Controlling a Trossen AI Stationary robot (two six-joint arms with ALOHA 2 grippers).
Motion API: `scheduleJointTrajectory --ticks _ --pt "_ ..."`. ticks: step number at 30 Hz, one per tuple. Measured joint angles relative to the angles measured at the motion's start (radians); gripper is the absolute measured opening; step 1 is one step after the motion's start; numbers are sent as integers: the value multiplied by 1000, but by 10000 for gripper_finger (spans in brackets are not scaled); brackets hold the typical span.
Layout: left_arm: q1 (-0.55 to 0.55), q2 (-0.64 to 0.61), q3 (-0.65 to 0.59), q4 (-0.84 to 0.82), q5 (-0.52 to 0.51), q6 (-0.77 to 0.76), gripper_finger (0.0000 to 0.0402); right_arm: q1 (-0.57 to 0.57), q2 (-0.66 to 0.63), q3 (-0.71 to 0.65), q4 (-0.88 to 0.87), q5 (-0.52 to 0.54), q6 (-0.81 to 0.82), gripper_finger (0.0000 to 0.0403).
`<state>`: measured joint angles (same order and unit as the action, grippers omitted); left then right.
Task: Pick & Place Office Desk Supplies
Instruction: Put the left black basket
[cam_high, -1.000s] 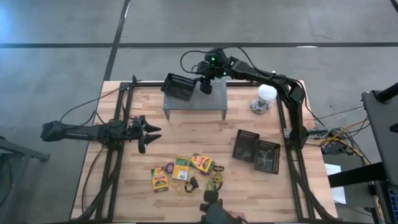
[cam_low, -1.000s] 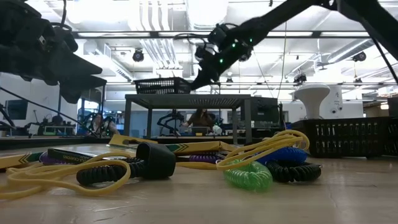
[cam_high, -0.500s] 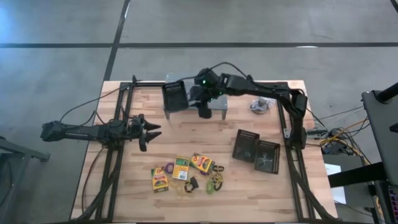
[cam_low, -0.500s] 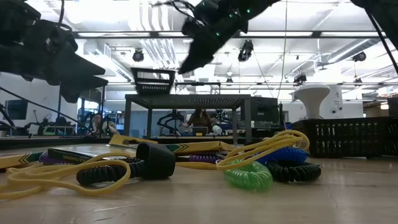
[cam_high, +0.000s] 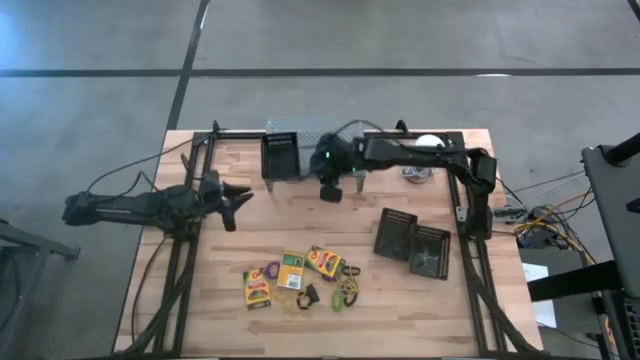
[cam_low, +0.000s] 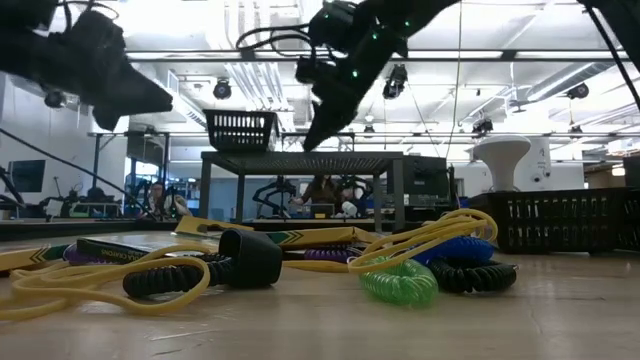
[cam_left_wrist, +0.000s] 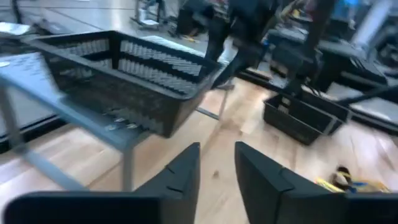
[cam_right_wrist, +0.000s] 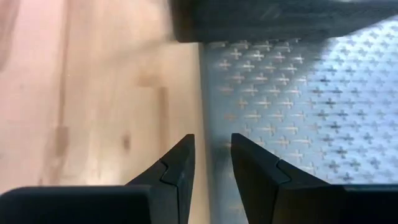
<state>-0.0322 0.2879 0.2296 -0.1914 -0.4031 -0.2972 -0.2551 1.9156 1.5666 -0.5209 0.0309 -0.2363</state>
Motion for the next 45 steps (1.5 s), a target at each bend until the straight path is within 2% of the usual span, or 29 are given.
scheduleJointTrajectory --ticks 3,6,9,17,25,30,34,38,43,45 --pt "-1 87 -10 3 54 6 65 40 -43 -101 131 -16 27 86" --pt "-1 199 -28 85 56 12 31 72 -49 -181 292 -64 51 75" --pt "6 302 -21 174 45 36 6 83 -47 -212 403 -69 63 65" --pt "49 465 99 229 -117 109 7 75 -49 -221 542 -60 81 52" --pt "144 549 162 216 -129 167 6 48 -49 -240 612 -53 108 52" --pt "145 558 165 216 -122 148 6 36 -48 -236 614 -54 94 54" --pt "112 547 165 213 -69 118 6 49 -92 -237 484 -51 47 54" --pt "25 534 165 196 -57 117 6 121 -220 -247 235 4 67 54" --pt "-152 550 129 234 -71 117 6 291 -371 -316 -53 196 233 54" --pt "-236 573 100 299 -102 117 6 362 -434 -357 -116 205 349 54"
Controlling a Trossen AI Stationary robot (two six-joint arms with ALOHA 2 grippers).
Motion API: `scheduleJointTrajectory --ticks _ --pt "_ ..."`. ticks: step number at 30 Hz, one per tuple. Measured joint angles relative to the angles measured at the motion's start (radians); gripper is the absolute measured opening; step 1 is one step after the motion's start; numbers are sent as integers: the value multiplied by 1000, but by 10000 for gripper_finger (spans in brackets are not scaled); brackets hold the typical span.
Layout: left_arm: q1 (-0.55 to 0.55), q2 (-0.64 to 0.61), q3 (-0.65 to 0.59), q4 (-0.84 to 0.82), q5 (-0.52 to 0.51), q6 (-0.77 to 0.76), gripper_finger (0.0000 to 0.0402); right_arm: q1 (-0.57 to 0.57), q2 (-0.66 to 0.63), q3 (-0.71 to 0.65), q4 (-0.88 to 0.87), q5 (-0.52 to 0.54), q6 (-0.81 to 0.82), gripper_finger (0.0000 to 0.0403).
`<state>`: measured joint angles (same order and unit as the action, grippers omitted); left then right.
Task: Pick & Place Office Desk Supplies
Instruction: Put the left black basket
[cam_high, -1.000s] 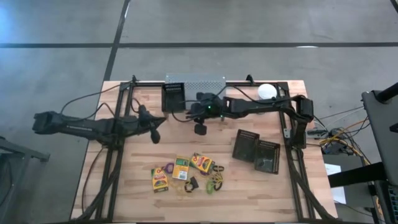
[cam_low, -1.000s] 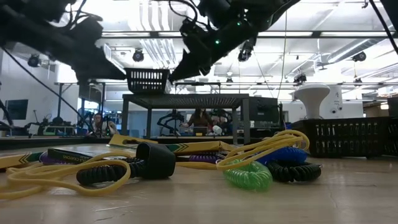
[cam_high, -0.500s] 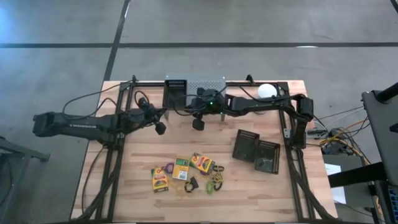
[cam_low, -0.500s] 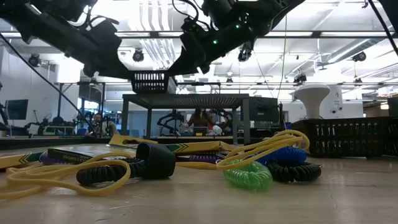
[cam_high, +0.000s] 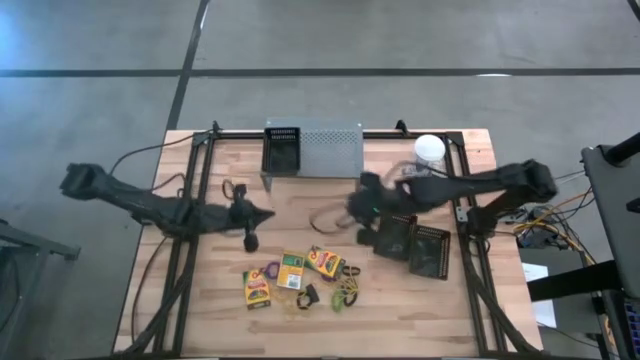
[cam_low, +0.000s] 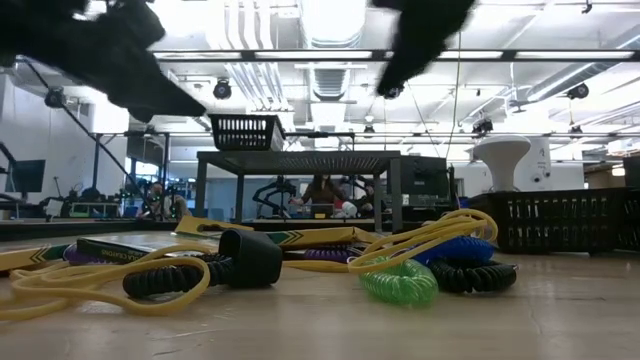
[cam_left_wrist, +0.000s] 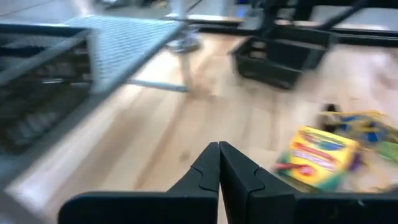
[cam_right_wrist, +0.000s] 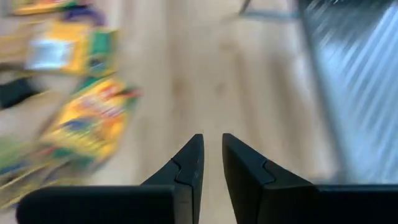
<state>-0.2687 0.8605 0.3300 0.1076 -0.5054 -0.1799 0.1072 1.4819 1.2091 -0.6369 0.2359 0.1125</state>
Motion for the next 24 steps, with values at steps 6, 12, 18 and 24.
scheduleJointTrajectory --ticks 6,12,18,24 --pt "-194 79 -80 208 -153 0 6 171 -105 -138 -103 -49 387 86" --pt "-215 134 -81 217 -194 -38 6 260 -132 -283 -110 -53 502 161" --pt "-212 156 -81 219 -213 -37 6 282 -111 -348 -101 -65 512 197" --pt "-212 156 -81 216 -217 -37 6 282 -55 -361 -79 -131 469 177"
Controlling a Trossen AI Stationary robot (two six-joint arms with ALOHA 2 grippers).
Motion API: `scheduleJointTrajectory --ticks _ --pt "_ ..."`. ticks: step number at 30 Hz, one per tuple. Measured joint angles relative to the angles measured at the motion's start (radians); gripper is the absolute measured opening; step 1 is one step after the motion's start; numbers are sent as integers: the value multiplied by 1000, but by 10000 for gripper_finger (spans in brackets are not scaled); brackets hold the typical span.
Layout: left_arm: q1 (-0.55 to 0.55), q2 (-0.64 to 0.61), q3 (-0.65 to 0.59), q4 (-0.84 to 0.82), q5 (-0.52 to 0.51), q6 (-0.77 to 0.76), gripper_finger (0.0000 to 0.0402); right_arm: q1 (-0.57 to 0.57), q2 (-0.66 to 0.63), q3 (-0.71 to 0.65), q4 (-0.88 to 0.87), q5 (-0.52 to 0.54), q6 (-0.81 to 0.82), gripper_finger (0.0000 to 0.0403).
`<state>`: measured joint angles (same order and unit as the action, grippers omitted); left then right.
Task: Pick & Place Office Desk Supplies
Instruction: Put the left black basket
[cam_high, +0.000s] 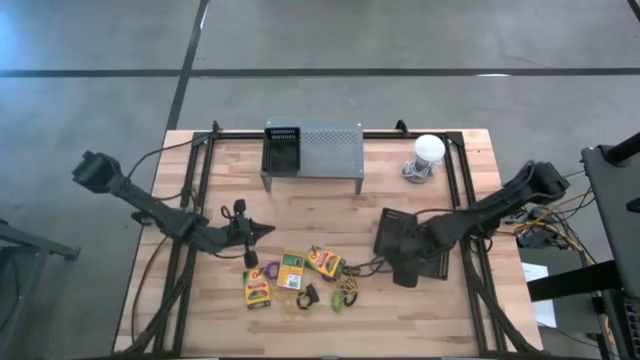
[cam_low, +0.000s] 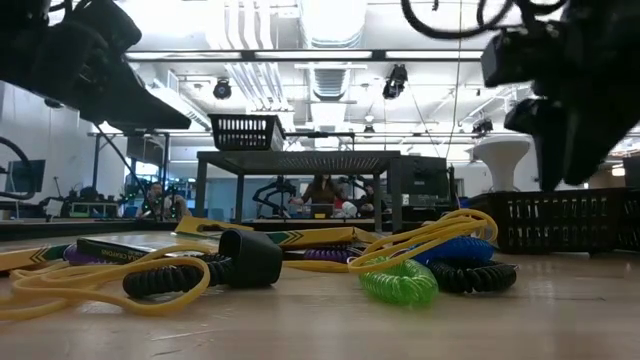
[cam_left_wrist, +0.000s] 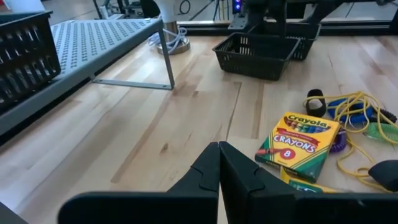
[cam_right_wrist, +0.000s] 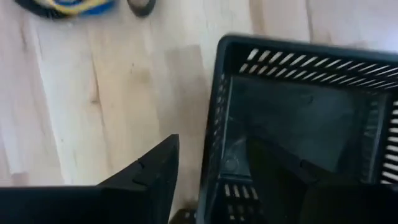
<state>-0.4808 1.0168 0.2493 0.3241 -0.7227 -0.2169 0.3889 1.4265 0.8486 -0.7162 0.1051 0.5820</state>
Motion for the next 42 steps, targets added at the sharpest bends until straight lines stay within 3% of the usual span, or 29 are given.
scheduleJointTrajectory --ticks 8,14,16,20,24,28,33,42 --pt "0 0 -1 0 0 0 6 0 92 0 1 -9 -34 129" --pt "0 0 -1 0 0 0 6 -1 85 46 -17 -19 -67 44" --pt "0 0 -1 0 0 0 6 -1 76 99 -49 -41 -83 19" --pt "1 0 -1 0 0 0 6 -1 72 269 -123 -75 -94 17" --pt "1 0 -1 0 0 -1 6 -1 77 445 -125 -102 -230 15" --pt "1 0 -1 0 0 -1 6 -18 91 597 -134 16 -429 14" --pt "1 0 -1 0 0 -1 6 -134 136 727 -145 217 -600 14" --pt "1 0 -1 -1 0 0 6 -471 371 936 -205 205 -767 14"
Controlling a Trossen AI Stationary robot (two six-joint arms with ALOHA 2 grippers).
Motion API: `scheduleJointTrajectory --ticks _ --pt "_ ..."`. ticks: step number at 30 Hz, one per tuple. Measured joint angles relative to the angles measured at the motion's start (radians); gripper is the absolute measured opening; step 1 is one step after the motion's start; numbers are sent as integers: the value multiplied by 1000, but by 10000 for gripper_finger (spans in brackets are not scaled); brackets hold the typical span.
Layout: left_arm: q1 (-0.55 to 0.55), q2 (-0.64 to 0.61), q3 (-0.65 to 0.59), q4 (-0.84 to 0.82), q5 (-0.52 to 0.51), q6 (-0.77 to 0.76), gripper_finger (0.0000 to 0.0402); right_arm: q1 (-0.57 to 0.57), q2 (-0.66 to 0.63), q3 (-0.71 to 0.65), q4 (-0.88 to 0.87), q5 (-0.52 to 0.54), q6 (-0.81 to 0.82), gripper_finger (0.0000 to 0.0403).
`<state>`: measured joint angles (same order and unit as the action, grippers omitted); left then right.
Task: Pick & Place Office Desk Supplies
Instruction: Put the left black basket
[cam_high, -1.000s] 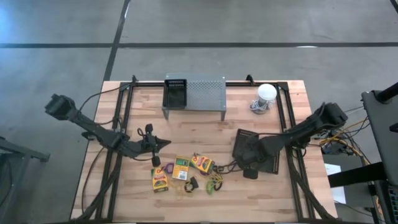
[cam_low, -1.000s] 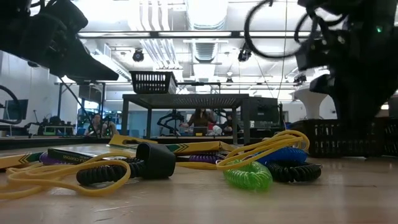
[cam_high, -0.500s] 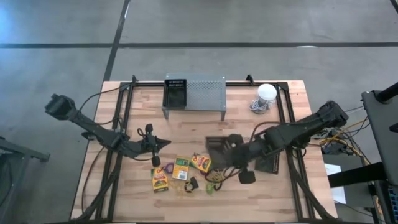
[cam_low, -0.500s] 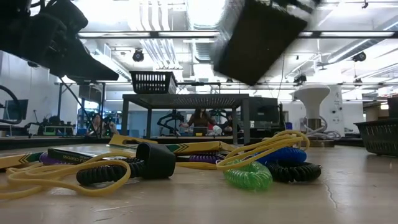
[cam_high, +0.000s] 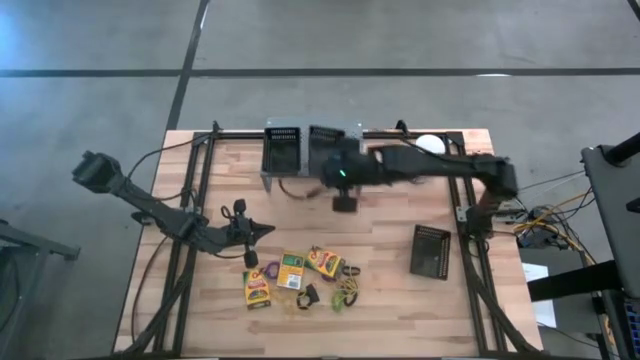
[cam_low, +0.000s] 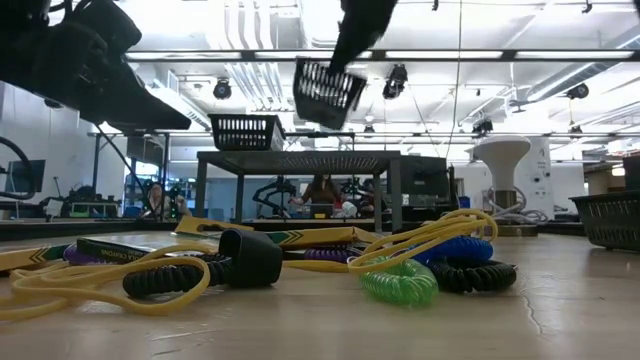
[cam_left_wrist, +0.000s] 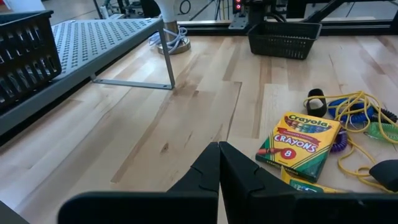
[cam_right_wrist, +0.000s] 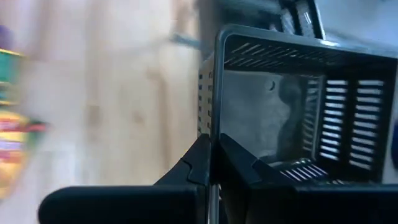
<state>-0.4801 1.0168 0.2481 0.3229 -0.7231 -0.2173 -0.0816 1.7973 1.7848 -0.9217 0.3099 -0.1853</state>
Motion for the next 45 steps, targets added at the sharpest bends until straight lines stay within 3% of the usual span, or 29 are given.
scheduleJointTrajectory --ticks 6,17,23,38,45 --pt "0 0 0 -5 0 0 6 -98 169 163 -129 0 -48 13" --pt "0 0 -1 -13 0 0 6 -103 373 428 -271 0 -121 14" --pt "0 0 -1 -14 0 0 6 -102 396 477 -272 -4 -131 46" --pt "0 0 -1 -15 1 -1 6 -102 360 485 -227 -56 -132 179" --pt "0 0 -1 -23 1 -6 6 -104 301 485 -351 -57 -60 196"
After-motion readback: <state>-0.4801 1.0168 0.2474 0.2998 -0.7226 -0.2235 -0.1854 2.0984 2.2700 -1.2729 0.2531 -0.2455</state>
